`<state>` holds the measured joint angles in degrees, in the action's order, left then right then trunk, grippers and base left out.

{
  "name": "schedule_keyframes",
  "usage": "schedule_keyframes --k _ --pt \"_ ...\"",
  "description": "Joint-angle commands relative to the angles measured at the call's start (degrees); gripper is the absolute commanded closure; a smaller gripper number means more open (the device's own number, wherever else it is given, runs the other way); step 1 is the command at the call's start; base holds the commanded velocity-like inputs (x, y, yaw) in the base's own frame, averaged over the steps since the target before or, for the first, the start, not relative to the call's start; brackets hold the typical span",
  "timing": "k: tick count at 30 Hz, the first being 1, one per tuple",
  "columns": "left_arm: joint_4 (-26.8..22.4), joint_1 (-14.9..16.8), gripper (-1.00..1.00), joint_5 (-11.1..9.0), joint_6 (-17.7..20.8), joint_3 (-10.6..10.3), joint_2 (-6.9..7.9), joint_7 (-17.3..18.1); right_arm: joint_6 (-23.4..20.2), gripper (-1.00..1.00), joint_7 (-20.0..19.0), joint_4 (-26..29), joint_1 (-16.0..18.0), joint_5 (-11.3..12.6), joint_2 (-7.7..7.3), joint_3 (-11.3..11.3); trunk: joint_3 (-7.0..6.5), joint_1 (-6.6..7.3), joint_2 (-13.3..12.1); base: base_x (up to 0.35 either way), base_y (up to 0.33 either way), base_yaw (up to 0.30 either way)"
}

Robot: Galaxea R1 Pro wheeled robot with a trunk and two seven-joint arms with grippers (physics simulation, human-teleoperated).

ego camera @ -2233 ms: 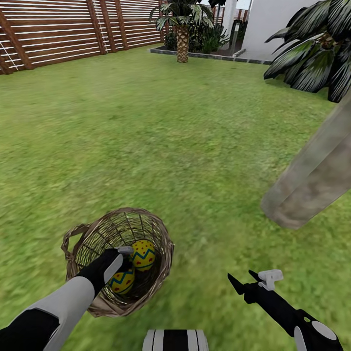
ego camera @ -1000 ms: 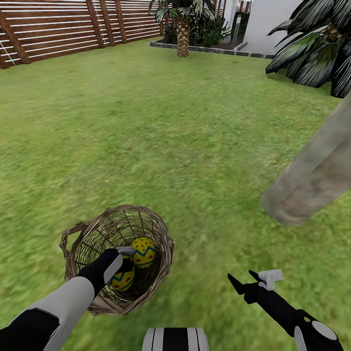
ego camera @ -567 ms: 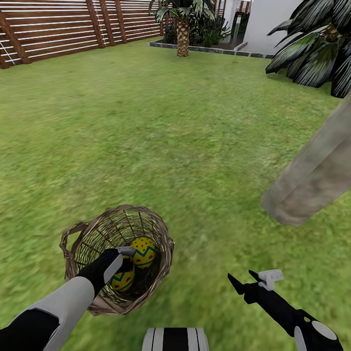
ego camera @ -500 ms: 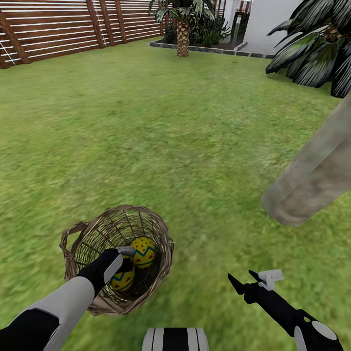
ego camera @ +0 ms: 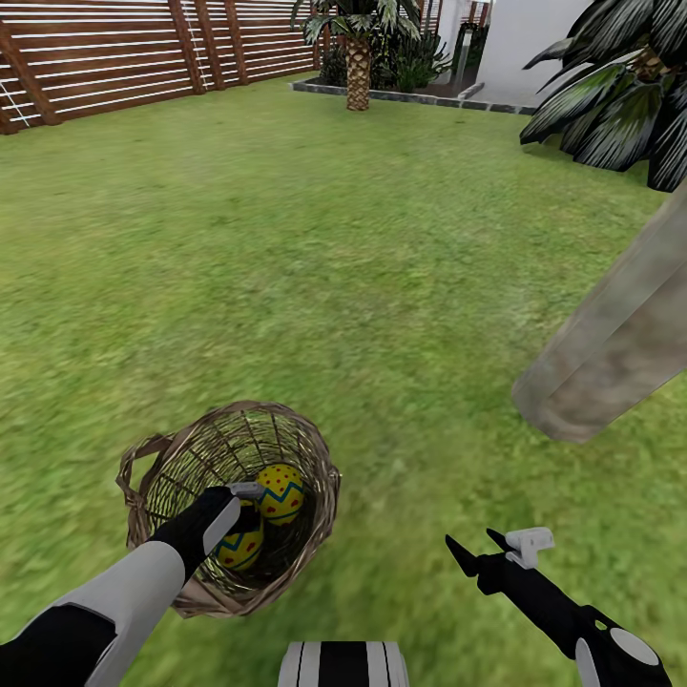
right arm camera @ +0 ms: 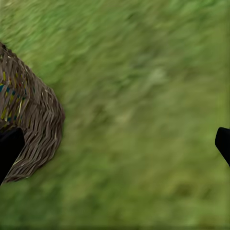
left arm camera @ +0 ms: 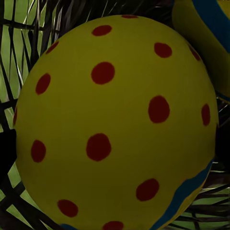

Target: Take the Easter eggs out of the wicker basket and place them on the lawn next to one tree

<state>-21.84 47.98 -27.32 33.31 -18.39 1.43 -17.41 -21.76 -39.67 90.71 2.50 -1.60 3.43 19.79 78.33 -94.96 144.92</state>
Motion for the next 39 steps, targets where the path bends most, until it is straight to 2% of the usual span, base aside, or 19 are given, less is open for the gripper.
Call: schedule_keyframes --k 1,8,19,24,26,31,34,39 --pt "-0.1 0.0 1.00 -0.5 0.2 -0.4 0.06 -0.5 -0.4 -1.00 -0.4 0.1 0.0 -0.2 0.07 0.2 0.04 0.01 0.0 0.000 0.000 0.000" --pt "-0.1 0.0 1.00 -0.5 0.3 -0.4 0.06 -0.3 -0.4 -1.00 -0.4 0.1 0.0 -0.2 0.00 0.2 -0.40 0.06 0.0 0.000 0.000 0.000" --pt "-0.1 0.0 1.00 -0.5 0.5 -0.4 0.06 -0.1 -0.4 -1.00 -0.4 0.1 0.0 -0.2 -0.01 0.2 -2.84 0.34 -0.2 0.000 0.000 0.000" --pt "0.0 0.0 1.00 -0.5 0.6 -0.4 0.06 -0.1 -0.4 -1.00 -0.4 0.1 0.0 -0.2 0.01 0.2 -2.84 0.34 -0.2 0.000 0.000 0.000" --pt "0.0 0.0 1.00 -0.5 0.6 -0.4 0.06 -0.1 -0.4 -1.00 -0.4 0.1 0.0 -0.2 0.04 0.2 -3.28 0.40 -0.2 0.000 0.000 0.000" --pt "0.0 0.0 1.00 -0.3 0.7 -0.4 0.06 -0.1 -0.4 -1.00 -0.4 0.1 0.0 -0.2 0.08 0.2 -3.28 0.40 -0.2 0.000 0.000 0.000" --pt "0.0 0.0 1.00 -0.3 0.7 -0.4 0.06 -0.1 -0.4 -1.00 -0.4 0.1 0.0 -0.2 0.08 0.2 -3.95 0.47 -0.2 0.000 0.000 0.000" --pt "0.1 0.0 1.00 0.0 0.8 -0.4 0.06 -0.1 -0.4 -1.00 -0.4 0.1 0.0 -0.2 0.08 0.2 -3.95 0.47 -0.2 0.000 0.000 0.000"
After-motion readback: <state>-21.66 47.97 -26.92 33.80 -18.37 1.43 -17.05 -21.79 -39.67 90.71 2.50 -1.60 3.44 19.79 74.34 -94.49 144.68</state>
